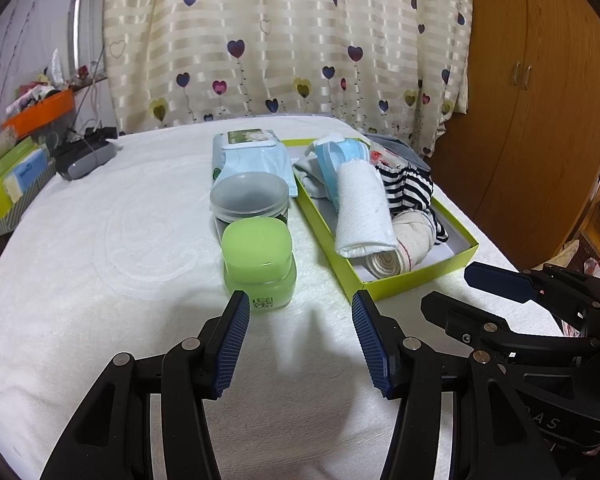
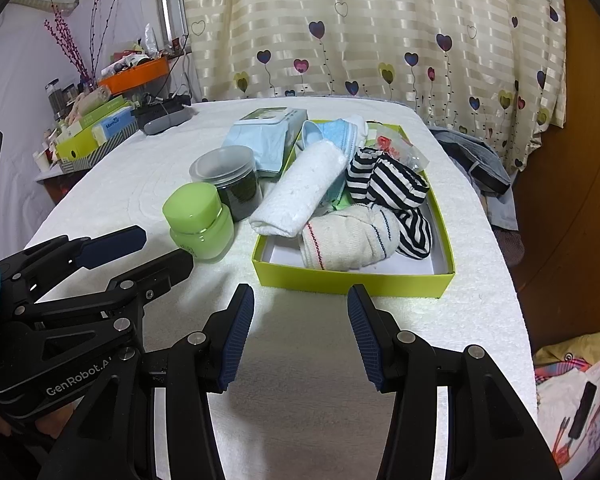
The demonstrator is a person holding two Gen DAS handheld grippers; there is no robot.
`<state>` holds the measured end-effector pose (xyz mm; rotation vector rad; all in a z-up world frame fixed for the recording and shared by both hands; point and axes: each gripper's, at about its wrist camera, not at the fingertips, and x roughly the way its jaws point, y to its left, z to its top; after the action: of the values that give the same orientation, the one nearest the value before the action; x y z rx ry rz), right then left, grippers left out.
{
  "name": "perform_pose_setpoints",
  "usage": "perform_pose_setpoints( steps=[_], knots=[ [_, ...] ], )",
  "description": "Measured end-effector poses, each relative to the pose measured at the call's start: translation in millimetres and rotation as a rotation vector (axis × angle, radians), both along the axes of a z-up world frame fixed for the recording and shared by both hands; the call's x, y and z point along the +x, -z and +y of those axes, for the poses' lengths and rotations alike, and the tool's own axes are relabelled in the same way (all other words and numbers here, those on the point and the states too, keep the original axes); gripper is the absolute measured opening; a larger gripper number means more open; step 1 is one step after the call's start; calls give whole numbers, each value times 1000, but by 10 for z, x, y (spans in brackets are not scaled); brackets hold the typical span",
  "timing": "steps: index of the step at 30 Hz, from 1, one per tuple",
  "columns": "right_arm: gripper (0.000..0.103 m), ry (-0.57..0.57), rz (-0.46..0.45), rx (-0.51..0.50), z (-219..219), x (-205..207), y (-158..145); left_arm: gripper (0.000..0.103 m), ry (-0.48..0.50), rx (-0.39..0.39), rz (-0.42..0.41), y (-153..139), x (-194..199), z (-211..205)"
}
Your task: Organize soft objects
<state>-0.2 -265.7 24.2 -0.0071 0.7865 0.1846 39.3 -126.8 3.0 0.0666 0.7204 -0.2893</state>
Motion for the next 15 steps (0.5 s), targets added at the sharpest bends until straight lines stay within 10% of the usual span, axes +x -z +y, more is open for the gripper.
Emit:
perform_pose_setpoints(
  steps=[15],
  knots=[
    [50, 1, 0, -7, 1, -1, -1, 52, -1, -1, 1, -2, 1, 4]
  ],
)
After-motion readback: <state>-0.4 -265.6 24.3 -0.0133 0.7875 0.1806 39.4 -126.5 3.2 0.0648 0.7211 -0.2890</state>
